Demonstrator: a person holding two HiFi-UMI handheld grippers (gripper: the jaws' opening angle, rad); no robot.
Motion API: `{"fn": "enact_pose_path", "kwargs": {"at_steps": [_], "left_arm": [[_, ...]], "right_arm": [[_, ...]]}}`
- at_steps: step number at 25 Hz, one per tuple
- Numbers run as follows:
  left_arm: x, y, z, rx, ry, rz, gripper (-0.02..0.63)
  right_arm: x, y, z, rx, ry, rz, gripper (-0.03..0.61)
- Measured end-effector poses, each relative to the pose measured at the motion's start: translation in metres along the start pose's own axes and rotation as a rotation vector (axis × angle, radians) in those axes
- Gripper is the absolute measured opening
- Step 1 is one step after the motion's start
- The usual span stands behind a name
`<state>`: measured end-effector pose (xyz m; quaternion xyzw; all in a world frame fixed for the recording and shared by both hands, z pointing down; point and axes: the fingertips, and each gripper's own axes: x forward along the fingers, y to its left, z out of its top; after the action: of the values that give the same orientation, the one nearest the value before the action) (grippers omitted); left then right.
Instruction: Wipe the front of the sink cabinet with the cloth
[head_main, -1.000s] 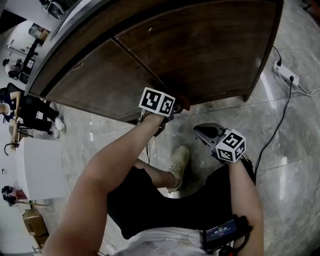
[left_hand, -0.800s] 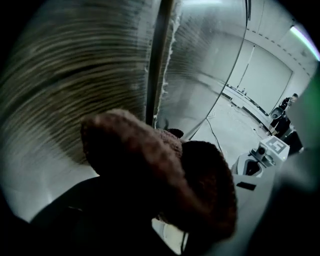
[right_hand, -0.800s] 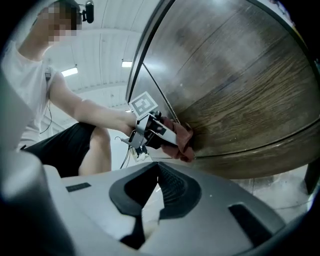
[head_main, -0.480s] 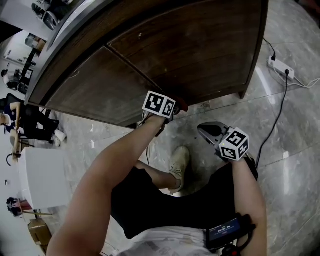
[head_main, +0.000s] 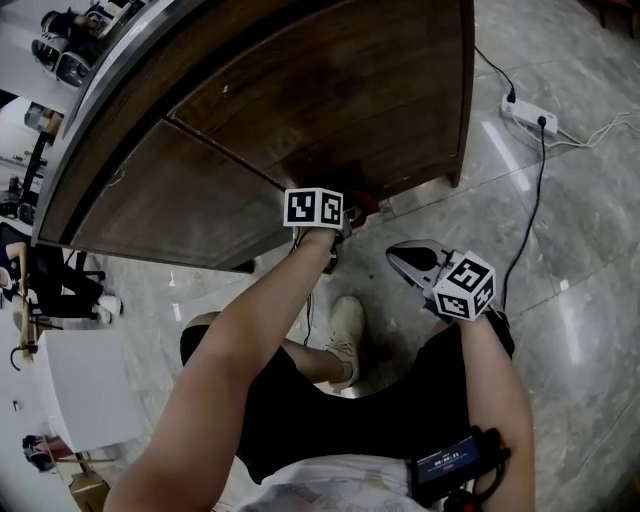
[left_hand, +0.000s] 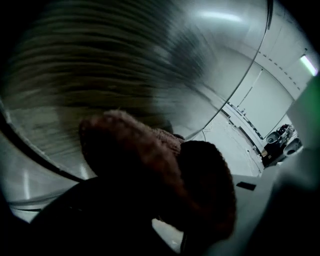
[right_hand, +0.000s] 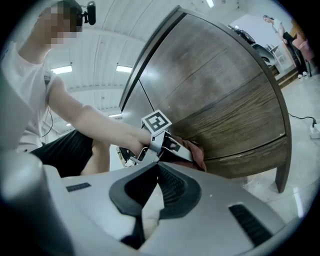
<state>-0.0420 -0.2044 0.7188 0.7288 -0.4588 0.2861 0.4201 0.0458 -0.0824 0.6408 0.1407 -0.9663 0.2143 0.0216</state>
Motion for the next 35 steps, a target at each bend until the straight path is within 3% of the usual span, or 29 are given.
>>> {"fn": "enact_pose_path", "kwargs": {"at_steps": [5,9,13,18,23,26,30,35], "left_arm": [[0.025,-0.043,0.02,0.026,-0.054,-0.083,0.123],[0.051,-0.079,0.035,0.09,-0.049,-0.118,0.123],[0.078,-0.121,0.053,0.097,-0.07,-0.181,0.123],[0.102,-0.167,0.067,0.168,-0.085,-0.229,0.123],[0.097,-0.206,0.097,0.305,-0.232,-0.303,0.123],[0.064,-0.219,0.148,0.467,-0.344,-0.341,0.123],[0.028,-0.243,0.117,0.682,-0.279,-0.38,0.123],[-0.022,-0.228,0.111,0.766,-0.249,-0.403,0.123]], "right_arm": [[-0.018,-0.002,0.006,-0.019,-0.013,-0.046,0.012],[-0.032,-0.002,0.018,-0.032,-0.051,-0.093,0.012],[-0.045,-0.002,0.026,-0.04,-0.078,-0.14,0.012],[-0.061,0.002,0.019,-0.106,-0.019,-0.172,0.012],[-0.079,-0.002,0.026,-0.109,-0.045,-0.228,0.012],[-0.07,-0.016,0.057,-0.176,-0.095,-0.195,0.012],[-0.086,-0.018,0.047,-0.148,-0.135,-0.248,0.012],[-0.101,-0.029,0.061,-0.153,-0.219,-0.319,0.012]]}}
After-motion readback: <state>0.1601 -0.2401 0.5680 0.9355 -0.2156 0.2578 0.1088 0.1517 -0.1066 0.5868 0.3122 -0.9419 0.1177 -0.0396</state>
